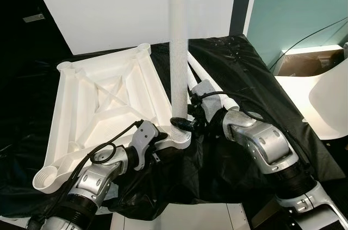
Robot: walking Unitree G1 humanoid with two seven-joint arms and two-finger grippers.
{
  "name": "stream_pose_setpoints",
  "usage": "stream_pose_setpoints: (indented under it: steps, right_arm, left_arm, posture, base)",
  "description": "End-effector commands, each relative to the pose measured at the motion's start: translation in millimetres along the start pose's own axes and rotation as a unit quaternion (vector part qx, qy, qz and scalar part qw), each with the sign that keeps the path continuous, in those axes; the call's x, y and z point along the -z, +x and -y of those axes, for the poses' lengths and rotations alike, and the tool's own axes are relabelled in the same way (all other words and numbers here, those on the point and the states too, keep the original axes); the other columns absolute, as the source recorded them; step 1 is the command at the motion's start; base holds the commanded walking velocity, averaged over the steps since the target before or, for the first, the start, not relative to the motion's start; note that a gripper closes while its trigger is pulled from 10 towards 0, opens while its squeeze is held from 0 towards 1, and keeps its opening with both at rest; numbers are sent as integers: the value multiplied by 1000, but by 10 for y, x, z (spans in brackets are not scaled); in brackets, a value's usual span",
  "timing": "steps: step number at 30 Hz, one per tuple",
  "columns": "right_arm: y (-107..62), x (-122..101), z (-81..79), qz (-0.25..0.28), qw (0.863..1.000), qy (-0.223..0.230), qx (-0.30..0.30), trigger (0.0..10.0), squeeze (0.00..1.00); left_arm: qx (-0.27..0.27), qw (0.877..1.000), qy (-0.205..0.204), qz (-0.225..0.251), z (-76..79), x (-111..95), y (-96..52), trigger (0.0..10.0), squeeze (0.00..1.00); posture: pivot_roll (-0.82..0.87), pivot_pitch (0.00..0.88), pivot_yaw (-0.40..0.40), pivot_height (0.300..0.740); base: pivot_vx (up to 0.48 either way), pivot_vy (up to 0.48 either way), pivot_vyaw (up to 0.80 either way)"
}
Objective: Building children table
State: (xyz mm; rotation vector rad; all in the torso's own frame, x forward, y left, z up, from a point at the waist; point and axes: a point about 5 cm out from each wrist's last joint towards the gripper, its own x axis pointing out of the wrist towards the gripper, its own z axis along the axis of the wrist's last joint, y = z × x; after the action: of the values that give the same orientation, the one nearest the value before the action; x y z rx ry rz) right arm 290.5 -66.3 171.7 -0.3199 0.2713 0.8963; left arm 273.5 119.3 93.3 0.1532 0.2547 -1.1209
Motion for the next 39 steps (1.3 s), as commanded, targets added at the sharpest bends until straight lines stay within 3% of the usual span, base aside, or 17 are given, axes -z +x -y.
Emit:
stream_pose_setpoints:
  steps: [1,15,18,19,21,26,30,35,37,39]
  right_arm:
    - [-10,482,27,-113,993,23,20,10000,0]
    - [-63,606,-31,-91,995,9,31,10000,0]
    - [-88,567,-3,-75,993,86,40,10000,0]
    - [-88,567,-3,-75,993,86,40,10000,0]
    - [-81,563,4,-84,987,134,42,10000,0]
    - [-68,535,7,-88,981,165,40,10000,0]
    - [-63,503,8,-88,981,167,37,10000,0]
    - [-45,434,-11,-68,988,132,32,10000,0]
    - [-31,441,-8,-55,991,110,44,10000,0]
    - [1,470,41,-12,990,96,103,10000,0]
  left_arm:
    - [4,1000,5,2,0,6,-8,10000,0]
    - [2,1000,6,0,-4,31,-33,10000,0]
    - [5,1000,10,-1,-22,13,-21,10000,0]
    - [5,1000,10,-1,-22,13,-21,10000,0]
    - [6,1000,11,-1,-24,10,-19,10000,0]
    - [7,1000,11,-1,-21,12,-20,10000,0]
    - [6,1000,11,-1,-19,13,-21,10000,0]
    - [2,1000,9,0,-16,26,-25,10000,0]
    - [-1,1000,8,1,-15,32,-29,10000,0]
    - [-3,1000,6,2,-14,41,-38,10000,0]
  posture:
    - [-80,0,55,740]
    - [-90,0,65,740]
    - [-95,0,72,740]
    - [-95,0,72,740]
    - [-94,0,71,740]
    - [-91,0,70,740]
    - [-88,0,67,740]
    - [-80,0,59,740]
    - [-77,0,58,740]
    - [-72,0,60,740]
  base:
    - [0,0,0]
    - [0,0,0]
    - [0,0,0]
    - [0,0,0]
    - [0,0,0]
    - [0,0,0]
    - [0,0,0]
    - [0,0,0]
    - [0,0,0]
    - [0,0,0]
